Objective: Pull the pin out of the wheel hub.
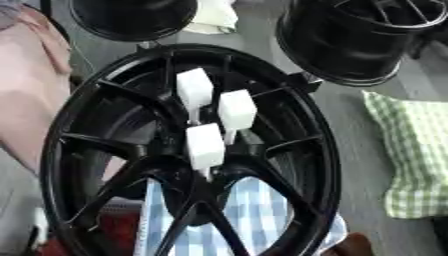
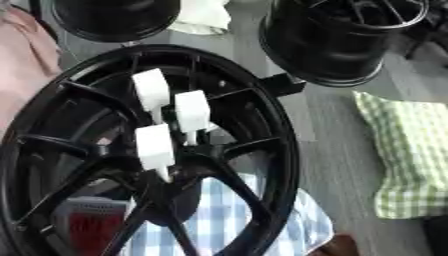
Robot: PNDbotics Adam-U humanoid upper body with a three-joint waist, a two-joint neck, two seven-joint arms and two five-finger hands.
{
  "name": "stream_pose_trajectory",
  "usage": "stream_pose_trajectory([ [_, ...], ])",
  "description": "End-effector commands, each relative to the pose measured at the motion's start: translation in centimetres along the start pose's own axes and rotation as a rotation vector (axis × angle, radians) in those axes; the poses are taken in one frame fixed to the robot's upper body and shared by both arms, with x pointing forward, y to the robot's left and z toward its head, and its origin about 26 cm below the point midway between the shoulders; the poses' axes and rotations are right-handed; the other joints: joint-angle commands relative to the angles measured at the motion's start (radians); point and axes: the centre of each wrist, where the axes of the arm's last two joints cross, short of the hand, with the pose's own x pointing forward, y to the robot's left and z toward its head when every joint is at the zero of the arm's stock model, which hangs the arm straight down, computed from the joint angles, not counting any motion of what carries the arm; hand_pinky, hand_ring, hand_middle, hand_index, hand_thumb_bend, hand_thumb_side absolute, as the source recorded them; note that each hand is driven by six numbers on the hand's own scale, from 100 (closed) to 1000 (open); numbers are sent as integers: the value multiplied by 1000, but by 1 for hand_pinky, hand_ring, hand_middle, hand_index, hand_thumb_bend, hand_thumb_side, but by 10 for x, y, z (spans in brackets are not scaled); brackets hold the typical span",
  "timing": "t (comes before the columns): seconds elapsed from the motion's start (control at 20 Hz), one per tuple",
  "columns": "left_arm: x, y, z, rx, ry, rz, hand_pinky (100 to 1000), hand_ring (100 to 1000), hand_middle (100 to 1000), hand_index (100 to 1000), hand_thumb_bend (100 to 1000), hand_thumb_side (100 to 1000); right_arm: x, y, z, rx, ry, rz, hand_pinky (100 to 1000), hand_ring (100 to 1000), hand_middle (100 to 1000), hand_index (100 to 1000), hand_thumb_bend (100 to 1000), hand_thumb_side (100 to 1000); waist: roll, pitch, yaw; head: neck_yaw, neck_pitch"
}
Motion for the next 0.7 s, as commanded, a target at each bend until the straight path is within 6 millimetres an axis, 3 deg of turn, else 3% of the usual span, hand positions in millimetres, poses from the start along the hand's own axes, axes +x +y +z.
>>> stream_pose_trajectory([
  [0.05, 24, 6, 0, 152, -81, 117, 800, 765, 681, 781, 317, 714, 19, -12, -7, -25, -64, 12, 805, 662, 663, 737, 100, 732, 7, -26, -1, -5, -27],
  [0.3, 49, -33, 24, 270, -193, 401, 796, 776, 704, 797, 410, 624, 28, -8, -5, -21, -106, 7, 805, 662, 663, 736, 100, 727, 1, -14, -2, -27, -73],
  [0.5, 58, -62, 46, 359, -145, 596, 793, 779, 709, 804, 416, 626, 31, -5, -2, -13, -114, 1, 806, 663, 662, 735, 100, 723, -3, -5, -6, -7, -82],
  [0.7, 70, -78, 62, 386, -128, 672, 791, 776, 706, 806, 416, 619, 33, -3, -1, -16, -121, -8, 801, 657, 656, 731, 100, 725, -7, -3, -10, 16, -88],
])
